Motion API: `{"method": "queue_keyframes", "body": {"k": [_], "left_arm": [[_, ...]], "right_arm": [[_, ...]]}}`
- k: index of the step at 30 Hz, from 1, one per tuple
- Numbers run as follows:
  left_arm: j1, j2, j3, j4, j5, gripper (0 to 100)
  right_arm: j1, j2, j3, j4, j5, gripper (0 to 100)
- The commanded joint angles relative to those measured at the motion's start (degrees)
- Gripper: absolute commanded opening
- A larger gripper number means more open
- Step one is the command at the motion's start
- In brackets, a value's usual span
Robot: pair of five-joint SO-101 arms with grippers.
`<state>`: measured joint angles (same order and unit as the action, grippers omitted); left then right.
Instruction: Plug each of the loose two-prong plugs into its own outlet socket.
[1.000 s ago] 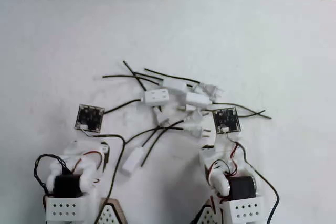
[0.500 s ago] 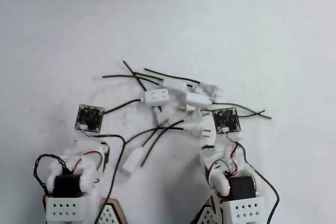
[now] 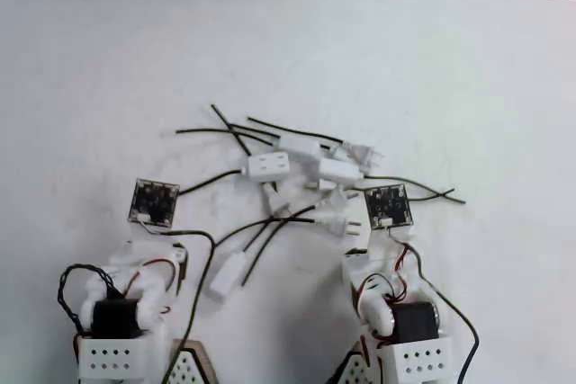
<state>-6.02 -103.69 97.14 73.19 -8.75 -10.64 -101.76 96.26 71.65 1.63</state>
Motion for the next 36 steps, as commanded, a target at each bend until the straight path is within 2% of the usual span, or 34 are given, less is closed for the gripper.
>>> {"method": "queue_keyframes", "body": {"k": [1,15,20,27,36], "left_arm": [[0.6,-0.6,-0.2,0.4,0.3,10],[0.6,-0.6,-0.2,0.4,0.2,10],[3.2,-0.6,-0.2,0.4,0.3,10],[3.2,-0.7,-1.1,0.1,0.1,10],[3.1,-0.7,-4.3,-7.5,0.1,10]], "right_arm": [[0.5,-0.4,0.6,0.4,-0.2,1.8],[0.5,-0.4,0.6,0.4,-0.2,1.8],[0.5,-0.4,0.6,0.4,-0.2,1.8],[0.5,-0.4,0.6,0.4,-0.2,1.8],[-3.0,-0.4,0.6,0.4,-0.2,1.8]]}}
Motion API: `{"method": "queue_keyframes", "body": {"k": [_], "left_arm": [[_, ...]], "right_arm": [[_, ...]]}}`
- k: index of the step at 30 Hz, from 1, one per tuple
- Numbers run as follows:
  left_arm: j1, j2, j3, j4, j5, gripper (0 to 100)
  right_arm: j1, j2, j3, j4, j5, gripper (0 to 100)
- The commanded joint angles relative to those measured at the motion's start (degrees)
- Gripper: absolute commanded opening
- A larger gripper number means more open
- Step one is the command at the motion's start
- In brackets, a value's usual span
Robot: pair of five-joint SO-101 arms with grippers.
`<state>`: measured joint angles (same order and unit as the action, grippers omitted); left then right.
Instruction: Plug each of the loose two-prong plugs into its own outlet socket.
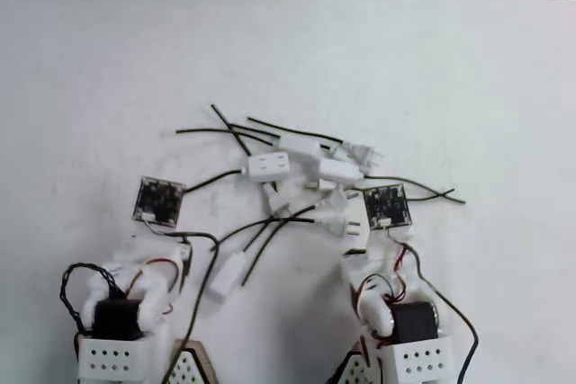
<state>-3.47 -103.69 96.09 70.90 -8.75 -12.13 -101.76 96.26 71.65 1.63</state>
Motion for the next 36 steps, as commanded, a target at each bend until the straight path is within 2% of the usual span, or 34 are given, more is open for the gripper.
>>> {"method": "queue_keyframes", "body": {"k": [1,6,12,15,20,21,26,31,36], "left_arm": [[0.5,-0.7,-3.3,-6.1,0.1,10],[-0.2,-0.7,-3.3,-6.3,0.0,9],[-5.5,-0.7,-3.3,-6.8,0.0,10],[-5.5,-0.7,-3.3,-6.8,0.0,9],[-5.5,-0.7,-3.3,-6.8,0.0,9],[-5.5,-0.7,-3.3,-6.8,0.0,9],[-5.2,-0.7,-2.8,-6.8,0.0,9],[-5.2,-0.7,-2.7,-6.8,0.0,9],[-5.1,-0.7,-1.2,-8.2,0.0,10]], "right_arm": [[-2.2,-0.4,0.6,0.4,-0.2,1.8],[-4.6,-0.4,0.6,0.4,-0.2,1.8],[-4.4,-0.4,-4.2,0.2,1.0,1.8],[-4.4,-0.4,-6.2,-1.3,10.5,1.8],[-2.1,-0.4,-7.3,-5.0,39.4,1.8],[-0.7,-0.4,-8.5,-5.1,41.7,1.8],[7.0,0.2,-17.0,-5.0,28.7,1.9],[3.6,3.4,-25.8,-3.1,31.4,8.3],[0.4,22.5,-37.2,-2.2,31.3,8.8]]}}
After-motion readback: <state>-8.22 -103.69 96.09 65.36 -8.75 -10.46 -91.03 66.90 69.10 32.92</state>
